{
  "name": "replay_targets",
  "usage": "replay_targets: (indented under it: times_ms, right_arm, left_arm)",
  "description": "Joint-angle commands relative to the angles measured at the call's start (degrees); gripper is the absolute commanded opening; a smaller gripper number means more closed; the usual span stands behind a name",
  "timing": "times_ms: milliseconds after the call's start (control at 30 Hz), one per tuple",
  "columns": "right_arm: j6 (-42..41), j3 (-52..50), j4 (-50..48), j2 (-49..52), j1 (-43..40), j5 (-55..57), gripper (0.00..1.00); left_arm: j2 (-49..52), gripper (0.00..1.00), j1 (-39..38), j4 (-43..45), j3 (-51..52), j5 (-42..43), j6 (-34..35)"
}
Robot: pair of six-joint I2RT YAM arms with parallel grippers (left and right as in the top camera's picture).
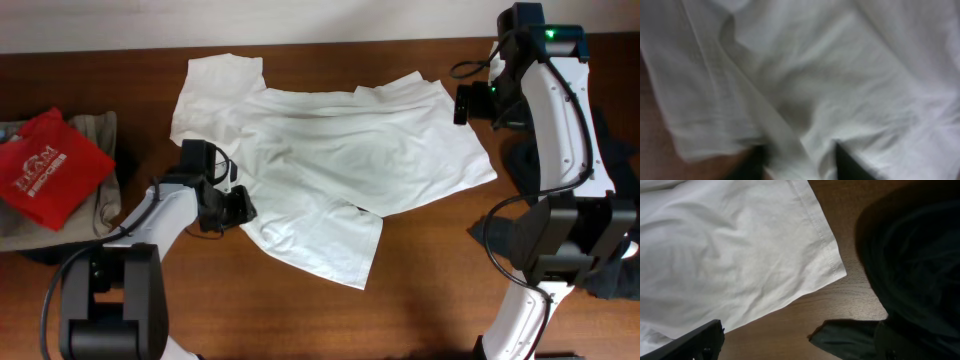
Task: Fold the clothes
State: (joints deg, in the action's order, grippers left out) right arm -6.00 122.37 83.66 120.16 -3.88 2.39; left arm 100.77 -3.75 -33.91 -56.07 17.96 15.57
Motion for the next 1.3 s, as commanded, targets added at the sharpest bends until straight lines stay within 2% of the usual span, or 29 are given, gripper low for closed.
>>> replay_targets:
  times_ms: [0, 133, 233, 333, 367, 400, 433, 500, 600, 700, 733, 767, 800, 833, 967, 1100, 1133, 1200, 1233, 1267]
  right_arm:
    - [0.2, 0.3, 0.3, -0.7, 0.0, 1.1, 0.99]
    - [0.1, 0.3, 0.4, -0.7, 0.0, 1.0, 0.99]
    - [-0.1, -1.3, 0.5, -0.7, 0.0, -0.9, 0.99]
    - [-1.1, -6.0, -0.1, -0.7, 0.0, -2.1, 0.99]
    - [-2.1, -8.2, -0.5, -0.7, 0.0, -2.4, 0.99]
    - [-2.5, -10.1, -0.7, -0.7, 0.0, -3.7, 0.99]
    - [-2.5, -12.6, -1.0, -0.7, 0.0, -6.8, 0.99]
    - [-2.4, -16.4, -1.4, -0.7, 0.1, -12.4, 0.99]
    - [-2.5, -21.8, -1.6, -0.7, 0.9, -17.7, 0.99]
    - [-2.4, -27.3, -3.4, -0.8, 3.1, -25.0, 0.99]
    - [-2.5, -28.7, -4.1, -0.8, 4.2, -26.4, 0.99]
    - [-3.0, -29.7, -4.8, -0.8, 5.2, -27.1, 0.99]
    - [-3.6, -30.1, -5.1, -0.8, 6.3, -27.3, 0.99]
    - [-4.0, -30.1, -5.1, -0.8, 7.5, -27.3, 0.98]
    - [-6.6, -30.1, -5.7, -0.8, 10.3, -27.3, 0.99]
    - [-7.0, -30.1, -6.6, -0.8, 10.6, -27.3, 0.99]
    - [-7.0, -30.1, -6.6, -0.8, 10.6, -27.3, 0.99]
    - [-7.0, -30.1, -7.5, -0.8, 10.6, -27.2, 0.99]
    - [-7.0, -30.1, -7.6, -0.8, 10.6, -26.6, 0.99]
    - [-8.1, -30.1, -7.6, -0.8, 10.6, -25.3, 0.99]
  left_arm:
    - [0.8, 0.01, 0.3, 2.2, 0.6, -5.0, 0.3]
    - [0.6, 0.01, 8.0, 1.8, -3.8, -12.5, 0.2]
    - [0.6, 0.01, 17.8, 4.8, -15.5, -12.6, 0.2]
    - [0.6, 0.03, 19.6, 5.7, -20.4, -12.2, 0.2]
    - [0.6, 0.34, 19.3, 4.7, -20.4, -10.0, 0.2]
    - [0.9, 0.78, 18.8, 2.8, -20.2, -8.5, 0.2]
    - [0.9, 0.99, 18.3, -1.6, -20.0, -8.3, 0.2]
    - [0.9, 0.99, 18.0, -11.1, -20.0, -9.4, -0.1]
    - [0.9, 0.99, 18.1, -18.8, -20.0, -16.7, 0.0]
    - [1.1, 0.99, 18.1, -18.7, -19.9, -23.1, -0.1]
    - [1.6, 0.99, 18.1, -16.5, -19.9, -23.3, -2.0]
    - [2.8, 0.94, 18.0, -15.0, -19.9, -21.9, -6.2]
    - [5.1, 0.94, 18.0, -14.1, -19.9, -17.8, -11.1]
    - [7.7, 0.94, 18.0, -13.2, -19.9, -15.1, -12.7]
    - [16.8, 0.94, 18.1, -8.1, -19.9, -15.1, -13.8]
    - [20.6, 0.92, 18.0, -6.0, -19.9, -13.7, -13.9]
    - [21.0, 0.82, 18.0, -6.0, -19.9, -11.4, -13.9]
    - [21.3, 0.39, 17.9, -6.0, -19.9, -3.0, -13.9]
    - [21.3, 0.13, 17.6, -6.2, -19.9, -1.6, -13.9]
    - [21.3, 0.04, 17.2, -6.7, -19.9, -1.6, -13.9]
